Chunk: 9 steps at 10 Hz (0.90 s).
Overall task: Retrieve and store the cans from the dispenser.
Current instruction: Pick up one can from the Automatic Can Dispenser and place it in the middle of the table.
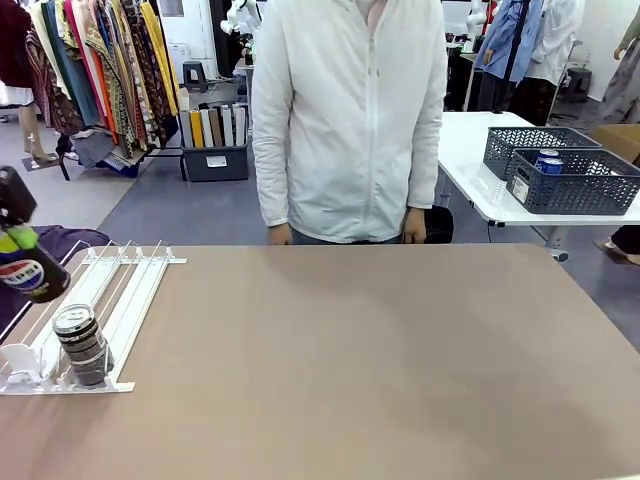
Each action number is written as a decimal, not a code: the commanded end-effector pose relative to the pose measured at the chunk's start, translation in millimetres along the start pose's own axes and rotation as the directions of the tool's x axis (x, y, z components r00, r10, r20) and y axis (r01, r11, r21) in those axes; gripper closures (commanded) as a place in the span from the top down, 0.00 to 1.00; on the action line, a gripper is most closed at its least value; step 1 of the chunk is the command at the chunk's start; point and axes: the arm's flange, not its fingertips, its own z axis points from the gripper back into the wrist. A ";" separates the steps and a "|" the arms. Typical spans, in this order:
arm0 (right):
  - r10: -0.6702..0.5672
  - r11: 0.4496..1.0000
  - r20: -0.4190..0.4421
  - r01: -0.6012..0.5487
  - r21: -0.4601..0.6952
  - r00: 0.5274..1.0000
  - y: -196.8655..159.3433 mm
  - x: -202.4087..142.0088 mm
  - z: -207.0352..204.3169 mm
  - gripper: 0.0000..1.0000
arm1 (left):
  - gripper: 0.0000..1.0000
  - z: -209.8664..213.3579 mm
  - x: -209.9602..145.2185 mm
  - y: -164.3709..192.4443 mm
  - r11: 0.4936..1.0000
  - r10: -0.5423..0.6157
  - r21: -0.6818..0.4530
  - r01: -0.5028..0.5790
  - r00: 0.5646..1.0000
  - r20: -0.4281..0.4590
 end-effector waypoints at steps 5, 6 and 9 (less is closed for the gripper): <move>-0.002 1.000 0.011 0.002 0.014 1.000 3.6 2.9 0.5 1.00 | 0.00 11.4 -5.3 6.2 1.000 0.013 -0.022 -0.013 0.999 0.035; -0.002 1.000 0.011 0.002 0.014 1.000 3.6 2.9 0.5 1.00 | 0.00 11.4 -5.3 6.2 1.000 0.013 -0.022 -0.013 0.999 0.035; -0.002 1.000 0.011 0.002 0.014 1.000 3.6 2.9 0.5 1.00 | 0.00 4.7 -6.7 3.8 1.000 0.014 -0.027 -0.014 1.000 0.022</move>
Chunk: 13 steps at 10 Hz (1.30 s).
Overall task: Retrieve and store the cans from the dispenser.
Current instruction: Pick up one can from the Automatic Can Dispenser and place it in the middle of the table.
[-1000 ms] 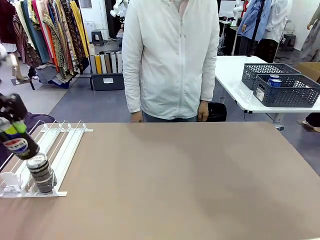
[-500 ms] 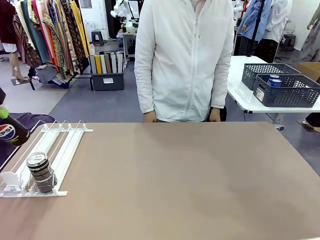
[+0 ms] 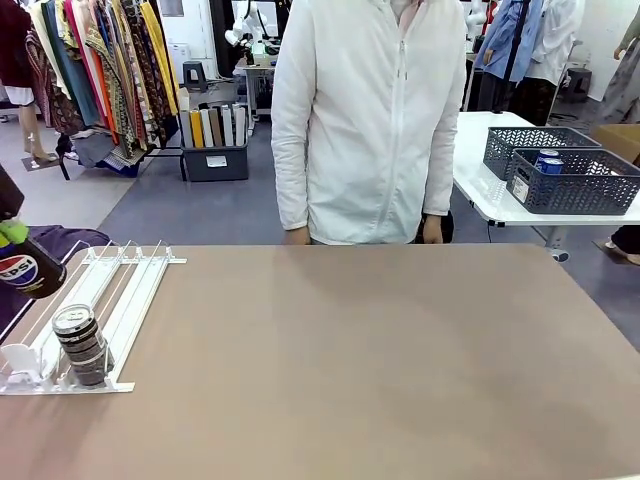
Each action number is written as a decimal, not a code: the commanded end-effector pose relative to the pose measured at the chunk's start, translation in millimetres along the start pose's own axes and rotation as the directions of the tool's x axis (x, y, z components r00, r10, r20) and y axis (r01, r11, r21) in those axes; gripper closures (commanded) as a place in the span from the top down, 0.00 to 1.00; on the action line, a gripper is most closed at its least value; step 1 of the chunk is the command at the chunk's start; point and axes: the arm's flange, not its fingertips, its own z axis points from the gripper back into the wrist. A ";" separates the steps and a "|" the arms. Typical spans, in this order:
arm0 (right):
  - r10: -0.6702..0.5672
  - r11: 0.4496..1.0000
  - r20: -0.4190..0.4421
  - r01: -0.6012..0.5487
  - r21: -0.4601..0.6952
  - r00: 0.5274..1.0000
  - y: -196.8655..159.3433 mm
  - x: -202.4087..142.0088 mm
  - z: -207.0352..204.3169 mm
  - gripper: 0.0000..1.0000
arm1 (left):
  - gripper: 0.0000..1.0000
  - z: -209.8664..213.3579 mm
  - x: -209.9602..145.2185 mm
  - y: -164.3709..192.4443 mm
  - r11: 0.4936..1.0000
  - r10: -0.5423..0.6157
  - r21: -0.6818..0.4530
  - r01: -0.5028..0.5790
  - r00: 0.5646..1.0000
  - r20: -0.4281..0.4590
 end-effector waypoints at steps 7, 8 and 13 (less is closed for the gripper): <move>-0.002 1.000 0.011 0.002 0.014 1.000 3.6 2.9 0.5 1.00 | 0.00 -93.6 104.8 -290.0 0.829 -0.557 -0.019 0.559 0.821 -0.126; -0.002 1.000 0.011 0.002 0.014 1.000 3.6 2.9 0.5 1.00 | 0.00 -125.1 105.1 -341.4 0.765 -0.640 -0.058 0.641 0.748 -0.178; -0.002 1.000 0.011 0.002 0.014 1.000 3.6 2.9 0.5 1.00 | 0.00 -249.6 76.0 -437.6 0.665 -0.744 -0.210 0.717 0.607 -0.280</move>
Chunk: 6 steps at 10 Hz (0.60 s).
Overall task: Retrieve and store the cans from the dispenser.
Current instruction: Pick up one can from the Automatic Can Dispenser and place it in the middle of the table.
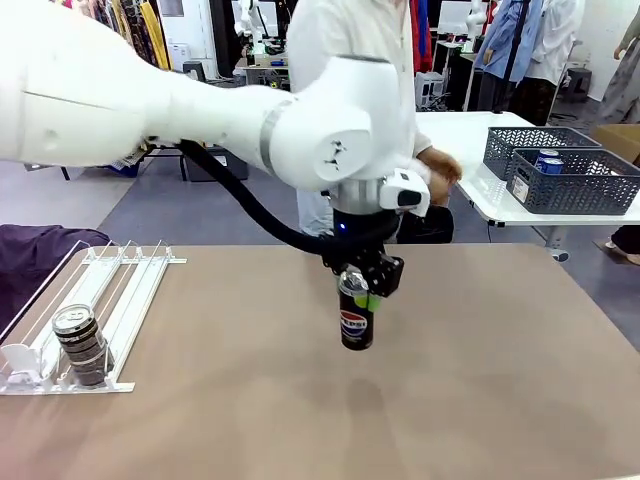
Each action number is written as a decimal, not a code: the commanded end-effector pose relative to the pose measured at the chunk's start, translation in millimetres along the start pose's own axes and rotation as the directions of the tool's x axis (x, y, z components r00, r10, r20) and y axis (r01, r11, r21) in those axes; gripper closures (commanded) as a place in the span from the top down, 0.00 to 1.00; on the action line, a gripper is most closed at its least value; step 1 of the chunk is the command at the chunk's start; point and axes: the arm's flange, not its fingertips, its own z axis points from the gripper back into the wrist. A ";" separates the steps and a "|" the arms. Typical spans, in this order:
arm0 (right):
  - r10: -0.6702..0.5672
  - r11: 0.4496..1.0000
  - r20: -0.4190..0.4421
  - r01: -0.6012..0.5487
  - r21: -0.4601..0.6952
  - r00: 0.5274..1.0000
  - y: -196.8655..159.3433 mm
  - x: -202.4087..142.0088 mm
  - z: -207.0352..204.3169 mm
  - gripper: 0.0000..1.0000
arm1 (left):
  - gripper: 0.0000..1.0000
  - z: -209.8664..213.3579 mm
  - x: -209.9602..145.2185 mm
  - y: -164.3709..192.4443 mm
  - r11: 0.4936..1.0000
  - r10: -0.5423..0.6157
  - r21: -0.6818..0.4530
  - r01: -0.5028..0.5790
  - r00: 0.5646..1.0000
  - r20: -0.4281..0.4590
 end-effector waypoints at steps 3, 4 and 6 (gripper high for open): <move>-0.003 1.000 0.011 0.003 0.014 1.000 3.4 2.9 0.3 1.00 | 0.00 -11.5 12.5 5.8 0.999 -0.008 0.046 0.009 1.000 -0.023; -0.003 1.000 0.011 0.003 0.014 1.000 3.4 2.9 0.3 1.00 | 0.00 -14.7 12.1 8.9 0.999 0.026 0.036 -0.023 0.997 -0.074; -0.003 1.000 0.011 0.003 0.014 1.000 3.4 2.9 0.3 1.00 | 0.00 -17.3 8.3 12.0 0.999 0.003 0.047 0.000 0.997 -0.075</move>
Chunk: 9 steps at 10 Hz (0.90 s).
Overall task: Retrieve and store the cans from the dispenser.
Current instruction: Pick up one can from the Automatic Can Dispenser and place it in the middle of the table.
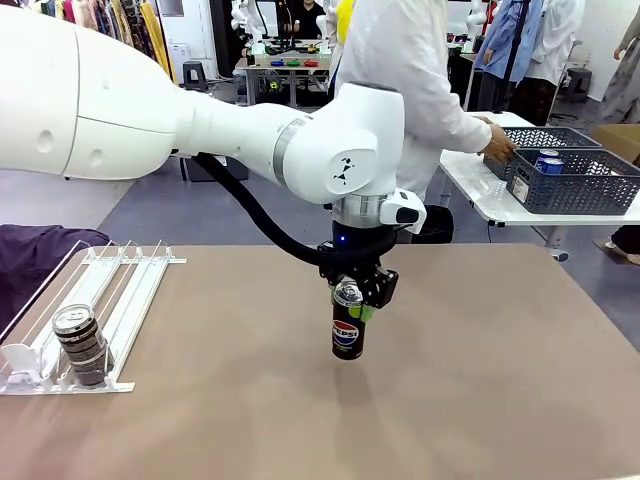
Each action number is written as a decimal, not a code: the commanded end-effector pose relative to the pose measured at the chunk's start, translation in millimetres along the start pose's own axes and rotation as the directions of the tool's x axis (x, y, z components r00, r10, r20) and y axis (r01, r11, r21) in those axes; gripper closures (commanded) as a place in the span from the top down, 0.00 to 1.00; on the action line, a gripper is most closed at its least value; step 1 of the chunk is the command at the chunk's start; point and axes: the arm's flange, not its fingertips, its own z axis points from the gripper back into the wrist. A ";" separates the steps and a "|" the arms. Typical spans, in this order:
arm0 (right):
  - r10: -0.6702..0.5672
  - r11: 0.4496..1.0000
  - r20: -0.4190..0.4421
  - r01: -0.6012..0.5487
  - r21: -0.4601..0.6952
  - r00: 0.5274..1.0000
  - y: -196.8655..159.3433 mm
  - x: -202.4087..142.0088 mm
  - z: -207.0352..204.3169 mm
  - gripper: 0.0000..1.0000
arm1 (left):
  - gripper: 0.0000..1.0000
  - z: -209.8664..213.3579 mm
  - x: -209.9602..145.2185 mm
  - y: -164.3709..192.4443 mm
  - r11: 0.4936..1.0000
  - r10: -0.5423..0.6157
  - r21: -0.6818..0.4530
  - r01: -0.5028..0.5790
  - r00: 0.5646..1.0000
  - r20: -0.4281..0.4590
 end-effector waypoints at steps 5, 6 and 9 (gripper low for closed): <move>-0.003 1.000 0.011 0.003 0.014 1.000 3.4 2.9 0.3 1.00 | 0.61 7.2 -1.6 1.6 1.000 -0.012 0.009 0.012 1.000 -0.004; -0.003 1.000 0.011 0.003 0.014 1.000 3.4 2.9 0.3 1.00 | 1.00 7.0 -1.6 1.7 1.000 -0.011 0.013 0.011 1.000 -0.007; -0.003 1.000 0.011 0.003 0.014 1.000 3.4 2.9 0.3 1.00 | 1.00 6.9 -1.4 1.3 1.000 -0.013 0.019 0.013 1.000 -0.003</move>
